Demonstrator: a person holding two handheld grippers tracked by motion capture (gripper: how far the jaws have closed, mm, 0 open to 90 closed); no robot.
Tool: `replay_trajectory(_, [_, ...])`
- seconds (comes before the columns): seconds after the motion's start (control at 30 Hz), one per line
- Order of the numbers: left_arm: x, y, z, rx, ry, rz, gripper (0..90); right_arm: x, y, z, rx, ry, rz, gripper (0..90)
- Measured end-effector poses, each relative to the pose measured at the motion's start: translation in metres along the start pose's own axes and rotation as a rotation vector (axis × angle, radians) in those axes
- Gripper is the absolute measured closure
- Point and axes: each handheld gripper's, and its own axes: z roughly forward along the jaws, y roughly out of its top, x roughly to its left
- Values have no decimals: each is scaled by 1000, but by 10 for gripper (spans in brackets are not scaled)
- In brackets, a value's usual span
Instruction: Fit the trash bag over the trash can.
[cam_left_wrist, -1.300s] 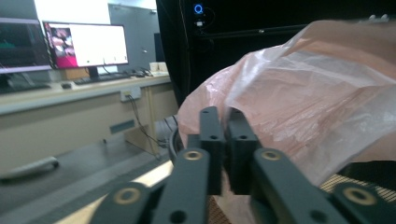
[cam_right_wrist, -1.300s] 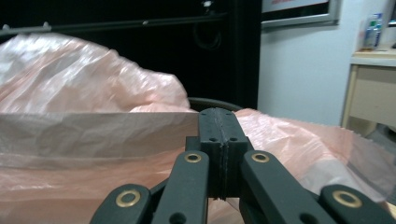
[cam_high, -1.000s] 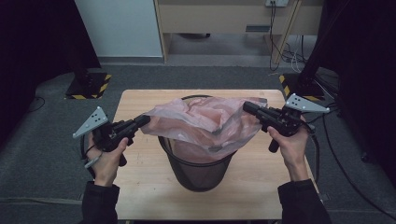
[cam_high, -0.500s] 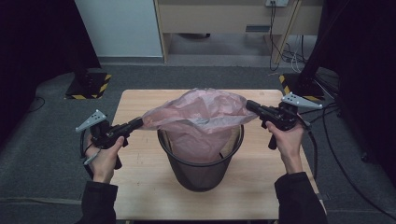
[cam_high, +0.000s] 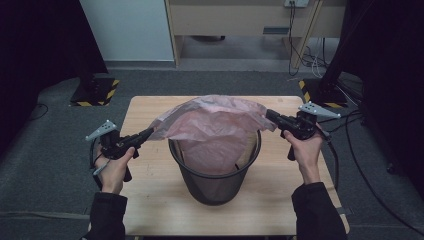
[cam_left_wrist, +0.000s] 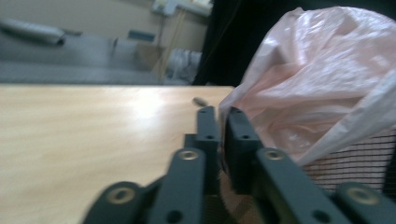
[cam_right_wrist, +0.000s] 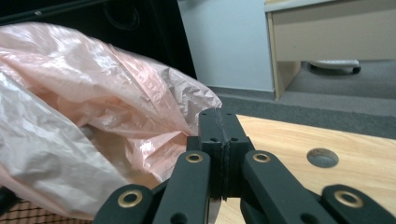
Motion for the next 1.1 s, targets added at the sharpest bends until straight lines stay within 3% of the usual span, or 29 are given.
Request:
replay_trajectory(0.07, [-3,3,-2,-35,-15,34,742,2,2,-1,-11,10,-11,886])
replay_trajectory(0.17, [-9,8,-4,-81,-40,88,636,4,4,-2,-51,37,-34,793])
replay_trajectory(0.37, [-16,15,0,-105,-75,129,580,9,10,-1,-126,79,-64,595])
replay_trajectory(0.5, [-17,18,3,-125,-90,136,590,10,15,2,-146,106,-90,563])
replay_trajectory(0.6, [-18,19,2,-139,-100,135,681,11,16,2,-141,122,-93,699])
replay_trajectory(0.7, [-16,20,2,-153,-102,99,824,10,16,1,-126,126,-80,865])
replay_trajectory(0.77, [-15,22,4,-141,-89,74,885,9,16,2,-114,118,-57,900])
replay_trajectory(0.87, [-14,20,10,-97,-39,56,900,6,15,8,-78,93,-30,900])
replay_trajectory(1.0, [-10,13,18,-26,73,25,900,3,10,15,-25,39,-18,900])
replay_trajectory(1.1, [-2,2,21,24,117,-20,900,1,6,17,5,13,-5,900])
